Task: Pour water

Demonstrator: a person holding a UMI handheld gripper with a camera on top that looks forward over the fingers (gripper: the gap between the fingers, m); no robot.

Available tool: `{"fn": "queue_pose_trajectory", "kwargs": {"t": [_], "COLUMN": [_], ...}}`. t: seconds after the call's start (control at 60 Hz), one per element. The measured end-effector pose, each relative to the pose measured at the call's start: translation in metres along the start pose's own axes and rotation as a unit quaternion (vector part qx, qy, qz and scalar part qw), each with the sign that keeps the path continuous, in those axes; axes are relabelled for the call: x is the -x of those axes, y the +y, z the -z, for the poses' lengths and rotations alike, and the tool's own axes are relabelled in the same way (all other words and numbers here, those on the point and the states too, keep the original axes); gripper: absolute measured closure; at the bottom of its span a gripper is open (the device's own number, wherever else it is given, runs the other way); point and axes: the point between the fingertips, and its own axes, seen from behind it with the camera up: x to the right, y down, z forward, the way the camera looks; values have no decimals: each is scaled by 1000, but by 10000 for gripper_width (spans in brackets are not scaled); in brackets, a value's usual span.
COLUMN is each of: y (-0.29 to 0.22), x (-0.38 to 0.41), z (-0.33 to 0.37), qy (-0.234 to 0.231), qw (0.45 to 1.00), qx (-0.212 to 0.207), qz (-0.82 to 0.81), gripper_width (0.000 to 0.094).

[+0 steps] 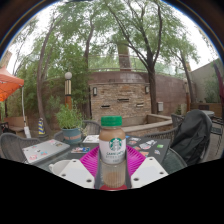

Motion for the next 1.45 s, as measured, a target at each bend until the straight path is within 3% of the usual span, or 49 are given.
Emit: {"fn": "queue_pose_trajectory", "kwargs": {"t": [0.117, 0.233, 0.267, 0.433, 0.467, 0.6, 0.683, 0.767, 1.067, 1.45], "y": [22, 66, 58, 60, 55, 55, 72, 76, 38, -99], "x": [0, -7, -9, -16, -12, -15, -13, -10, -9, 93], "z": [24, 36, 41, 65, 38, 41, 45, 48, 113, 267], "qy": [-17, -17, -18, -13, -10, -3, -8, -8, 45, 67], "qw": [1000, 999, 1000, 999, 1000, 999, 994, 992, 988, 983], "qx": [8, 44, 21, 29, 25, 49, 106, 125, 149, 170], "qz": [-1, -1, 5, 6, 5, -4, -8, -8, -7, 14], "gripper_width": [575, 567, 569, 569, 560, 431, 259, 107, 102, 104]}}
